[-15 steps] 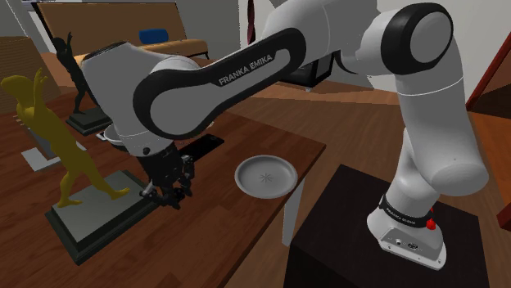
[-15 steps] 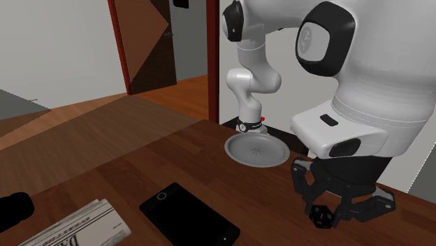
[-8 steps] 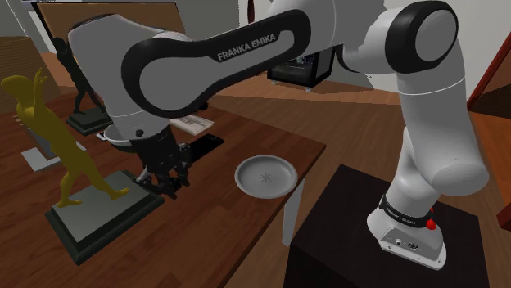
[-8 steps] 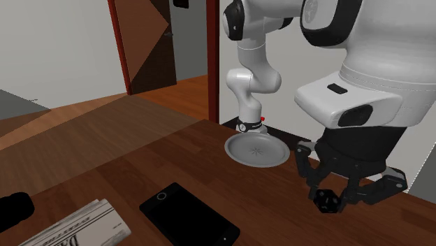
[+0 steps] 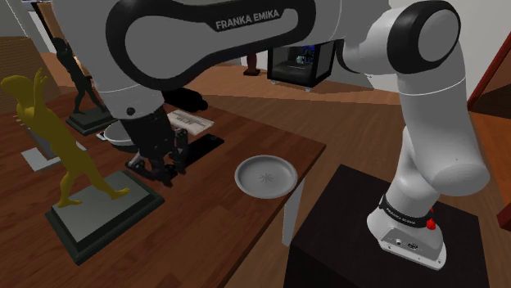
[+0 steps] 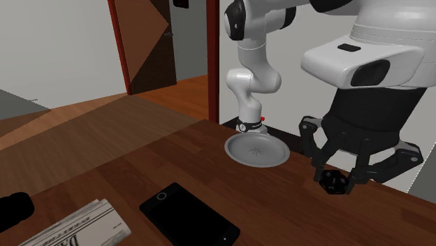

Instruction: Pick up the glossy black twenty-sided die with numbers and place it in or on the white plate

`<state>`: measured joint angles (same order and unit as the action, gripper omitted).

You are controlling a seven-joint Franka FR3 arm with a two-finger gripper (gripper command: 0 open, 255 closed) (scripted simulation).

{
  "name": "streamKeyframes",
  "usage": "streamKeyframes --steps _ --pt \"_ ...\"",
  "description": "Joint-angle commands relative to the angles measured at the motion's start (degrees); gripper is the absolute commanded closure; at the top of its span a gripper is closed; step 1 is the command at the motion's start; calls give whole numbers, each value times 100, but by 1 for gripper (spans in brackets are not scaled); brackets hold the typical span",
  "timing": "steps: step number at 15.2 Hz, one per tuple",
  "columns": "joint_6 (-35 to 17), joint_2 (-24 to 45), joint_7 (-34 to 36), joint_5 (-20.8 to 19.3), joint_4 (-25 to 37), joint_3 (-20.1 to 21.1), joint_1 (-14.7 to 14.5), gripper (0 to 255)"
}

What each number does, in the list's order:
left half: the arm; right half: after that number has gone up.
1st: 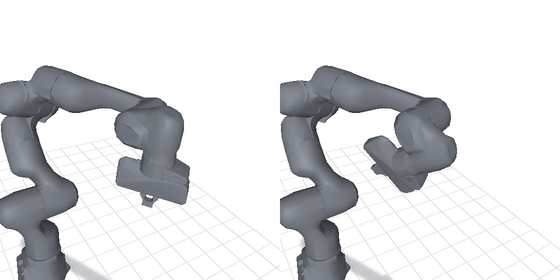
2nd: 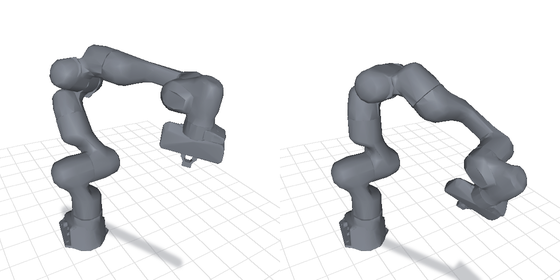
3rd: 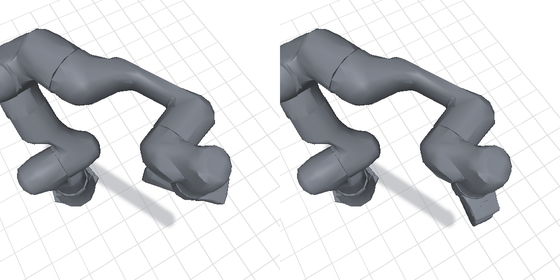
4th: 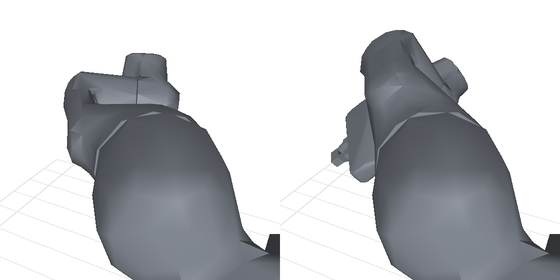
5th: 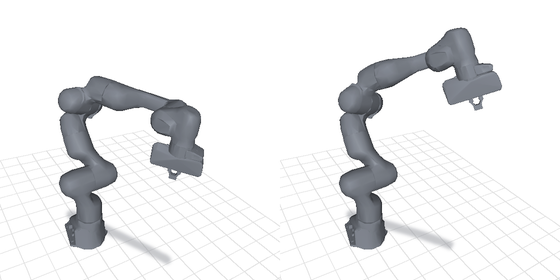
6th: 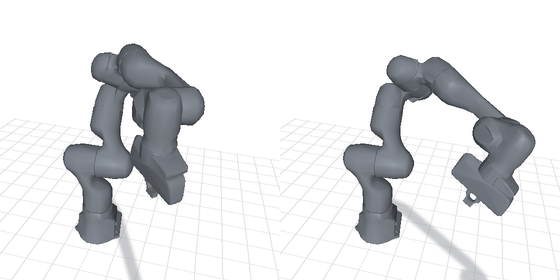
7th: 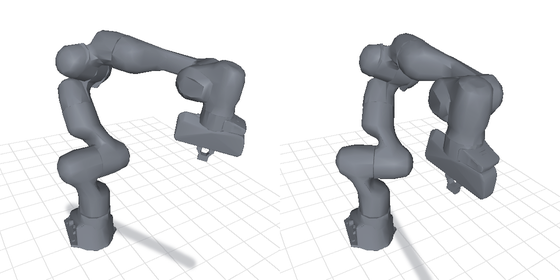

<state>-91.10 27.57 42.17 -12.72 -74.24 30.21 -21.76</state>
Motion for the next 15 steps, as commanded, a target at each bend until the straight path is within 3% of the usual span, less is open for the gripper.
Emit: streamKeyframes --steps 1,8,15 --pt "-134 -305 -59 119 -422 35 163 255" --pt "-908 -2238 -763 985 -2878 67 1004 255" --pt "-1172 -3991 -1705 1733 -4686 -306 1277 255"
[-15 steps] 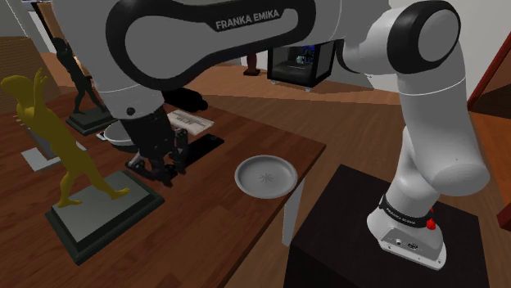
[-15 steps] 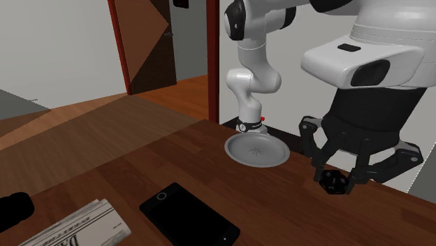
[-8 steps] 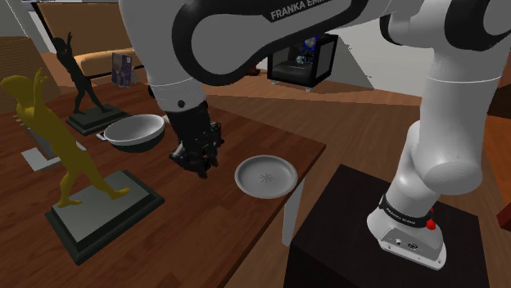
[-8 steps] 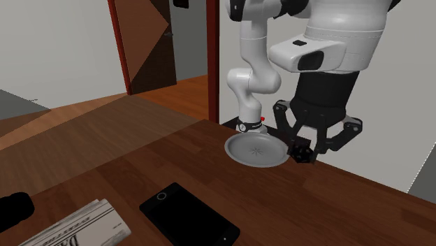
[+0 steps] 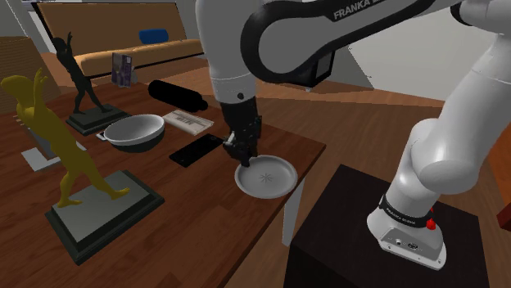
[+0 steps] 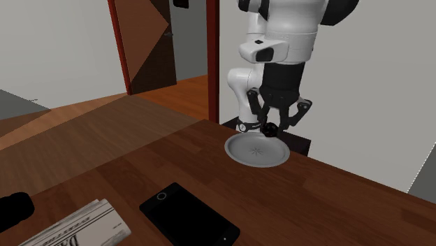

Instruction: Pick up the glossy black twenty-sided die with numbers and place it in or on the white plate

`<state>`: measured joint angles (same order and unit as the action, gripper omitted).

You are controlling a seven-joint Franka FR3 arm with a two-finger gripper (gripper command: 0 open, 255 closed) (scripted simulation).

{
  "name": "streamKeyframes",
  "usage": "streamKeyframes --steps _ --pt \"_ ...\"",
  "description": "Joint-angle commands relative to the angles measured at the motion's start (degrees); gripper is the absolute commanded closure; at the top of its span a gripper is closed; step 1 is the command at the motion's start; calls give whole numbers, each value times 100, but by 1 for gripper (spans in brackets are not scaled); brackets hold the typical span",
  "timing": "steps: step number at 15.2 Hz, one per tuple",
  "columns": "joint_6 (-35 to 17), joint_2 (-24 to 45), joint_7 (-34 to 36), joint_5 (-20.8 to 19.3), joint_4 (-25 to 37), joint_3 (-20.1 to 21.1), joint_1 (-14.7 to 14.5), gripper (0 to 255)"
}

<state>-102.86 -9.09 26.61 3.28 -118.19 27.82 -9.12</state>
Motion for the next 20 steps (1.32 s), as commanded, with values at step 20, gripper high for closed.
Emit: streamKeyframes --steps 20 --pt "-1001 -819 -504 329 -1770 -217 -3 255"
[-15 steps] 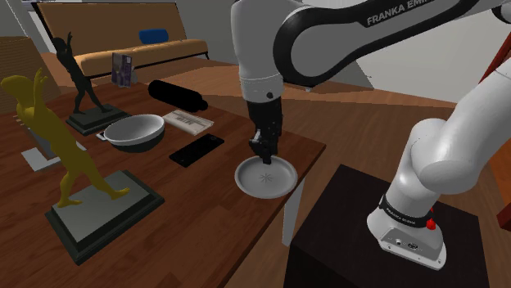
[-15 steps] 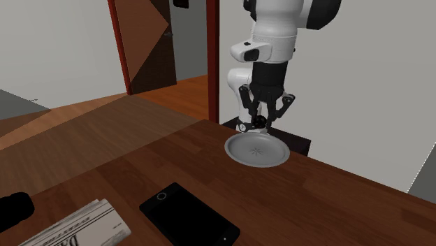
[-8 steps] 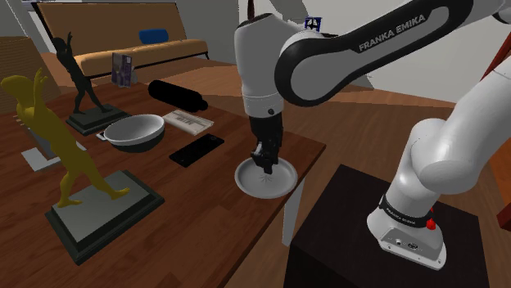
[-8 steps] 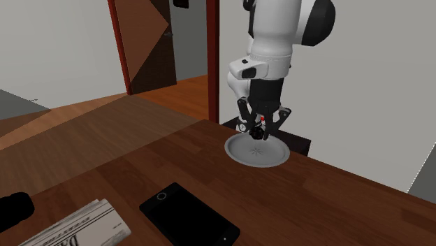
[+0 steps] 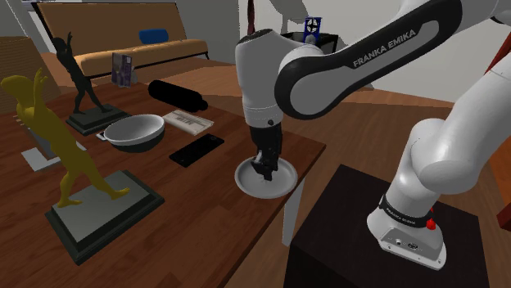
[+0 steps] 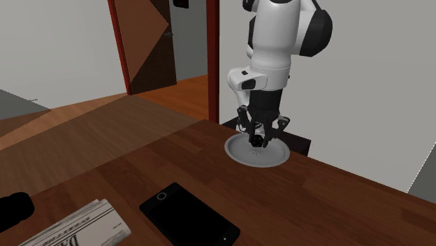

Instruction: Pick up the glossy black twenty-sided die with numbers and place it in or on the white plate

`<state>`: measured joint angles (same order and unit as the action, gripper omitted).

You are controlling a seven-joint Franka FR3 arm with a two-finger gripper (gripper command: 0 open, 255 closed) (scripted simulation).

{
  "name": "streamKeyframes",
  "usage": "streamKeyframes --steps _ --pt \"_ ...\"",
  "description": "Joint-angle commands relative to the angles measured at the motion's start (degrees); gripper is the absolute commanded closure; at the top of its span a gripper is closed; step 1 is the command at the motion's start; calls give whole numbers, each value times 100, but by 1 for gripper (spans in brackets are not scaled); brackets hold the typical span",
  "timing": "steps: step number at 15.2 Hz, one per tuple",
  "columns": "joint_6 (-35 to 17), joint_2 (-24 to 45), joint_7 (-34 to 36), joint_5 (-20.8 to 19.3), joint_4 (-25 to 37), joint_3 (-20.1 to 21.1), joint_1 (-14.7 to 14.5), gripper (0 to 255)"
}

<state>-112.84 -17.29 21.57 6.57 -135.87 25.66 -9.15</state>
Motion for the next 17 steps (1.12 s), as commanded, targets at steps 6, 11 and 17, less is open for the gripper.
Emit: streamKeyframes --steps 6,11,17 --pt "-3 1 0 0 -1 0 0 0" --pt "397 -82 -14 -1 321 -40 6 0" --pt "749 -125 -17 -10 632 -72 14 0"
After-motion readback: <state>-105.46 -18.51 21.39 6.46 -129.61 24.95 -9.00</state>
